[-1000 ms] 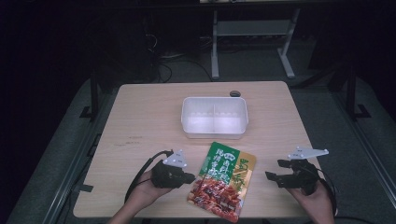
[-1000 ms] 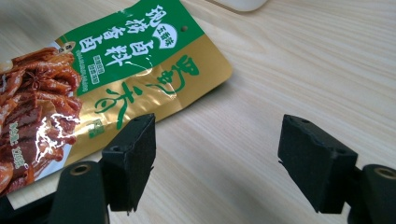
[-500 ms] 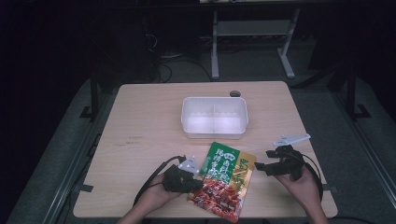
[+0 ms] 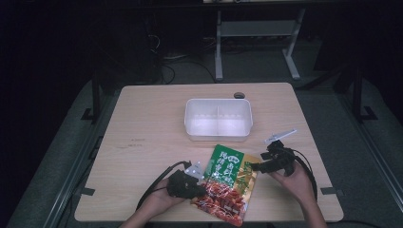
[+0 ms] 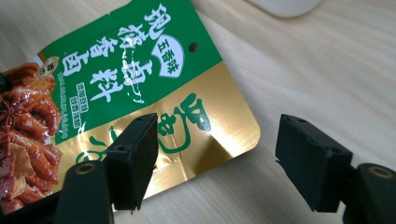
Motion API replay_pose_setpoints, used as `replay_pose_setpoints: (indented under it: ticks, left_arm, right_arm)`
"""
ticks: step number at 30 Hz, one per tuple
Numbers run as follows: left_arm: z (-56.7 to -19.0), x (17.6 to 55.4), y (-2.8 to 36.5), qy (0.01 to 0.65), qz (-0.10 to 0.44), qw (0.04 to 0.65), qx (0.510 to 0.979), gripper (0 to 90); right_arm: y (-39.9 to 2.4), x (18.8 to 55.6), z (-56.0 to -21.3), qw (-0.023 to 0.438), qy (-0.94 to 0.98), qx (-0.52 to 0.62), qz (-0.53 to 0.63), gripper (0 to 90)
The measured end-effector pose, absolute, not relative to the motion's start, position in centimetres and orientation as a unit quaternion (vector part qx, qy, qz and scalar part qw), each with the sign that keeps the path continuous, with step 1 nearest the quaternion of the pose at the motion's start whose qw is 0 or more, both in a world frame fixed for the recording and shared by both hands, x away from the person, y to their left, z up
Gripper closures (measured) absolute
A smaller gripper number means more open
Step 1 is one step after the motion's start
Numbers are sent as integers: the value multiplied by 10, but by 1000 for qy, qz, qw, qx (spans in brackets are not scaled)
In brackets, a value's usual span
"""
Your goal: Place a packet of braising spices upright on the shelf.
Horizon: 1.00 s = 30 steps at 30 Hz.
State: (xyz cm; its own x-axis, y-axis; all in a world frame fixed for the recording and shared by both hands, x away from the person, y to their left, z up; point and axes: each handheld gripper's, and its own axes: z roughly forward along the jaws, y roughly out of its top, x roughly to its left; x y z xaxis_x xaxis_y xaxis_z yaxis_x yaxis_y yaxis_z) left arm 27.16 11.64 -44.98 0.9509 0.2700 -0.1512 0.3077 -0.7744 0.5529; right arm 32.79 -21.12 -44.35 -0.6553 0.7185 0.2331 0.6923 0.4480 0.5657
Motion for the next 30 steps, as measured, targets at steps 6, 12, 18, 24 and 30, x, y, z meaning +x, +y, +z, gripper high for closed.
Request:
replay_pose_setpoints:
  ticks: [6,12,18,24,30]
  left_arm:
    - [-450,272,116,154,-32,298,942,854]
    - [-451,272,116,154,-32,298,942,854]
    - [-451,272,116,152,-30,297,942,850]
    - [-451,272,115,152,-30,298,942,847]
    - [-451,272,115,152,-29,297,942,846]
  right_arm:
    - [-207,330,-451,-1,855,416,310,340]
    - [-205,330,-453,-6,852,422,310,370]
    - [-208,328,-447,-7,845,419,332,411]
    - [-204,323,-436,-6,846,404,349,490]
    - [-200,318,-426,-22,854,381,355,614]
